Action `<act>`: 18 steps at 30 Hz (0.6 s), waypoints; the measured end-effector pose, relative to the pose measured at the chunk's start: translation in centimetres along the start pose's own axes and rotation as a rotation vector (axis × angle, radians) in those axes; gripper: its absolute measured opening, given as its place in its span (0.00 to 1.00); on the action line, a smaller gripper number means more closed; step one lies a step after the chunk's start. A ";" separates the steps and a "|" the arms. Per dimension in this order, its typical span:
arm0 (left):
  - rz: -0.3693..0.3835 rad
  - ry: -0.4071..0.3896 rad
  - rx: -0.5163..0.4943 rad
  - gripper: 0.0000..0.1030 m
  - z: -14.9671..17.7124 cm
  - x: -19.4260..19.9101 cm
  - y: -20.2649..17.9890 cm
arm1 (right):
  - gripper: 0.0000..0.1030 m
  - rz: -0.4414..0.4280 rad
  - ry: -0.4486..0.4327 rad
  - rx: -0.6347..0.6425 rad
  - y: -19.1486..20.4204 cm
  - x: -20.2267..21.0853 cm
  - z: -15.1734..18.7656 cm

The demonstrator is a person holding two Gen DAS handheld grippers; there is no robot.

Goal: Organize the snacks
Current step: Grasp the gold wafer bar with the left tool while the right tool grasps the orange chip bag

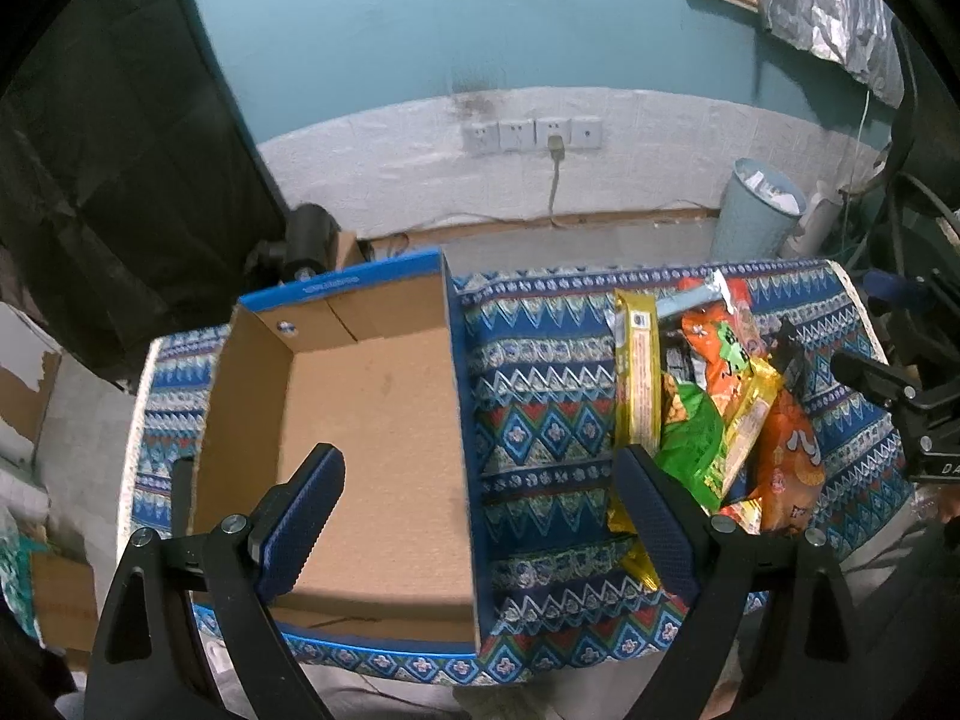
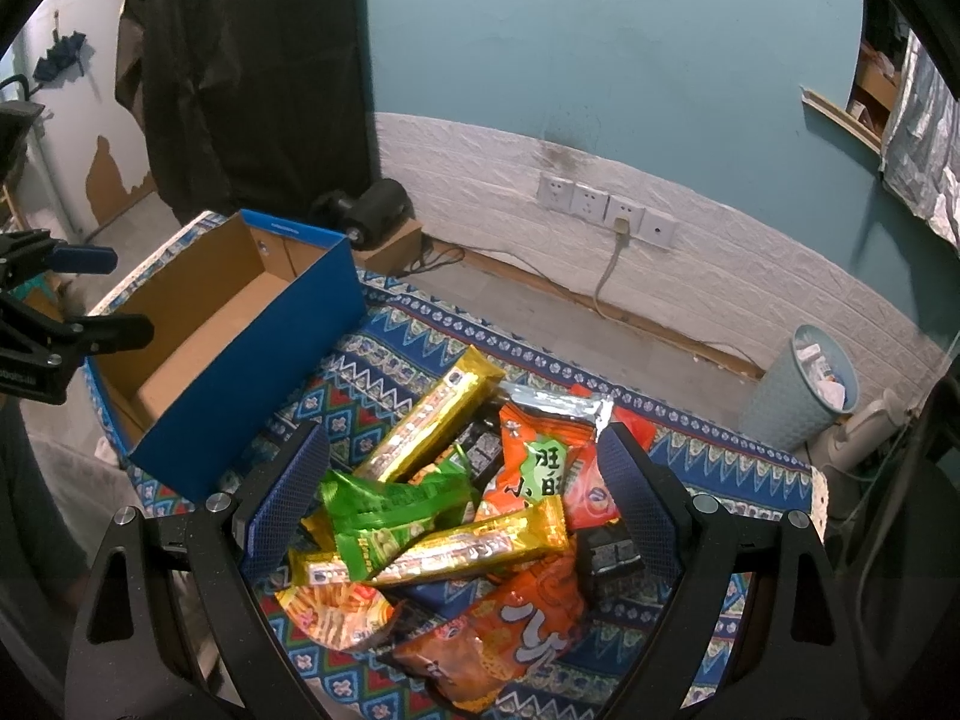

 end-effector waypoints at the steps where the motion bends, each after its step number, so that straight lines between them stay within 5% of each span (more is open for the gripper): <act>1: 0.009 0.006 0.000 0.90 0.2 -0.3 -0.2 | 0.87 0.003 0.005 -0.002 -0.1 -0.1 0.1; 18: 0.077 0.128 -0.098 0.90 2.4 -4.9 -5.2 | 0.87 0.079 0.205 -0.162 -4.7 -3.1 7.1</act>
Point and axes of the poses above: each gripper's, at about its wrist camera, not at the fingertips, and x roughly against the way its jaws point, y to its left, z to its underside, the point moved 8 cm from there along -x, roughly the way its jaws point, and after that the axes turned 1 degree about x, right-handed, at the moved point
